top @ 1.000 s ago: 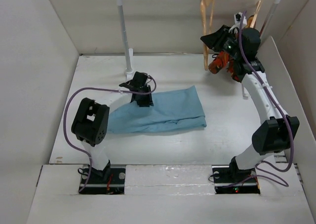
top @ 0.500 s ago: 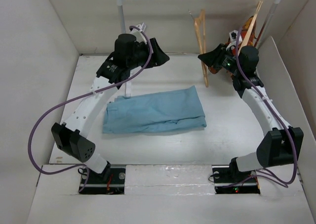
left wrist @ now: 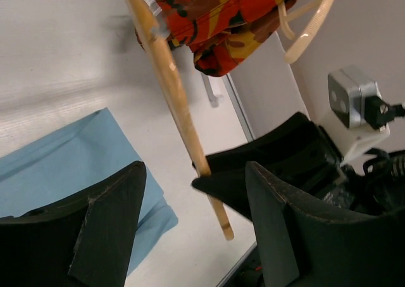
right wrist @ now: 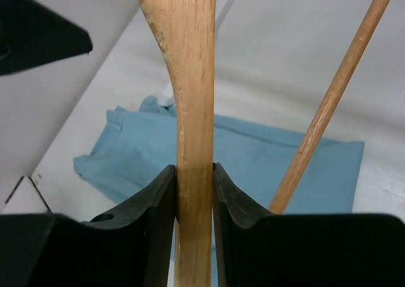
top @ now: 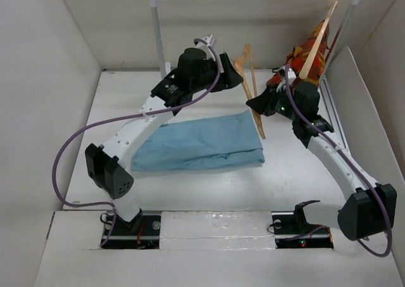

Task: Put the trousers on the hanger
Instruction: Pick up the hanger from the clothesline, then place the trousers on the hanger.

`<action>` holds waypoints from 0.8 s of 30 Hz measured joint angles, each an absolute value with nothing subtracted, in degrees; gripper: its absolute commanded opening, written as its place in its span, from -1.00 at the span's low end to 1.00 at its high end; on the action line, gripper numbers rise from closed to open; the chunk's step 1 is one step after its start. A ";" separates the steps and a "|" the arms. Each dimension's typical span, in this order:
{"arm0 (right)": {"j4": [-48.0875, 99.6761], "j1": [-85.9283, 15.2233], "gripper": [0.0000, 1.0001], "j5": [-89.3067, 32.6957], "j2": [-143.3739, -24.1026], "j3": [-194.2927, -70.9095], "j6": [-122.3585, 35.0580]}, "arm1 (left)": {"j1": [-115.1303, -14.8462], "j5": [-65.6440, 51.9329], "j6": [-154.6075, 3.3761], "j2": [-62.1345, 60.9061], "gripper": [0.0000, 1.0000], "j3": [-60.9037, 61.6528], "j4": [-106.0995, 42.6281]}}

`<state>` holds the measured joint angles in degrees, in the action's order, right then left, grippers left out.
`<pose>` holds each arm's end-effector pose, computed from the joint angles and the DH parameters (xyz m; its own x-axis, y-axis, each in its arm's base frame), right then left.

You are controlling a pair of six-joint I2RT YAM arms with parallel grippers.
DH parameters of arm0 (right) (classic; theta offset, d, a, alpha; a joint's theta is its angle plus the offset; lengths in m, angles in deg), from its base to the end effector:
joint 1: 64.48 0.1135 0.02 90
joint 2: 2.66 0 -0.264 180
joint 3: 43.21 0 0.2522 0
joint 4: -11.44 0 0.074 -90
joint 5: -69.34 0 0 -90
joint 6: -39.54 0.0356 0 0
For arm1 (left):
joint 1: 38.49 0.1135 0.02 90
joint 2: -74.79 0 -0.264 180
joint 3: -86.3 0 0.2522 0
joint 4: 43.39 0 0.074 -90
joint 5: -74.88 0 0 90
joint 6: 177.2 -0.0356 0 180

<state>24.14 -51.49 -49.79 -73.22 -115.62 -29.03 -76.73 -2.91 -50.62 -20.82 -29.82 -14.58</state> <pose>0.2762 0.0815 0.3508 -0.4127 0.2323 -0.8807 -0.5494 0.7077 0.4441 0.3014 -0.2471 0.4489 -0.5495 -0.3085 -0.7764 0.5502 0.5657 -0.6142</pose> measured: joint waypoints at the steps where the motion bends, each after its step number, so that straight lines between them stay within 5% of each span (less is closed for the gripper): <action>1: 24.90 -50.81 -1.00 -49.22 -73.11 -115.07 -29.34 | -77.34 -4.18 -50.64 -21.52 0.21 -29.85 -14.80; 14: 30.06 -46.76 -1.00 -44.43 -67.98 -111.18 -31.07 | -81.14 -16.00 -49.52 -28.95 -0.17 -34.78 -12.62; 24: 33.19 -45.21 -1.00 -36.67 -67.21 -110.70 -34.70 | -80.81 -13.23 -47.86 -29.17 0.04 -34.02 -12.22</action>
